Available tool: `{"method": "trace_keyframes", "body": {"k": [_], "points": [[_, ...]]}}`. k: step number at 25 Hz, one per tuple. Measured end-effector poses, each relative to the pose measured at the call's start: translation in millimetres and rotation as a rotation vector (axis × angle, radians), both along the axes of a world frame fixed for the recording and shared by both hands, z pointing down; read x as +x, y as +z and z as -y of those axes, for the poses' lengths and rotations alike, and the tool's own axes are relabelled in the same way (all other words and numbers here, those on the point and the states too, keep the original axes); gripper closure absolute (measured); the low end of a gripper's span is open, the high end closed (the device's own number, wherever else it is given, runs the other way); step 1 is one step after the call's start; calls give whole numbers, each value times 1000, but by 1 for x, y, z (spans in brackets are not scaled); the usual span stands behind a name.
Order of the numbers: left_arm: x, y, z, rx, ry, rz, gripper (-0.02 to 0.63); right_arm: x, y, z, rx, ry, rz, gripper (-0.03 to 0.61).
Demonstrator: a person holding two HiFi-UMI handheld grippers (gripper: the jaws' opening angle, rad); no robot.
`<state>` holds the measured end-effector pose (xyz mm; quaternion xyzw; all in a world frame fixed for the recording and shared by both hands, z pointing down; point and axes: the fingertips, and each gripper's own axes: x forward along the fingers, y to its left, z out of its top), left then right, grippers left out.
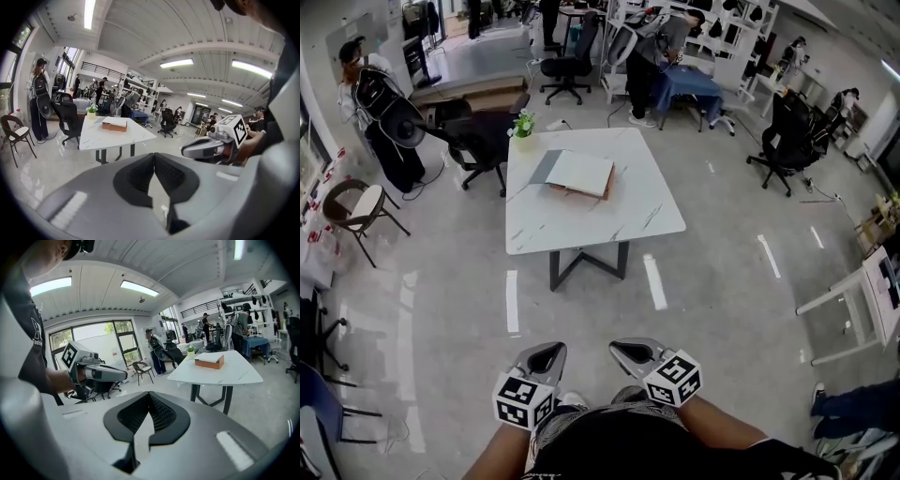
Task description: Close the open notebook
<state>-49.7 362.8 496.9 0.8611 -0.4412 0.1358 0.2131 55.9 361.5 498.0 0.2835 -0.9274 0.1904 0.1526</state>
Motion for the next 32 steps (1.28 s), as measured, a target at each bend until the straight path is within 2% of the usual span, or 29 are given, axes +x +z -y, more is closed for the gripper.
{"method": "trace_keyframes", "body": {"k": [6, 14, 22, 32], "points": [[-14, 13, -5, -29, 14, -14, 555, -12, 8, -8, -20, 21, -12, 578], [-12, 22, 16, -44, 38, -20, 555, -11, 15, 17, -33, 51, -9, 578], [-10, 23, 72, -59, 21, 10, 555, -13, 14, 87, -41, 31, 11, 578], [-3, 2, 175, -17, -57, 28, 555, -11, 0, 196, -9, -53, 31, 578]]}}
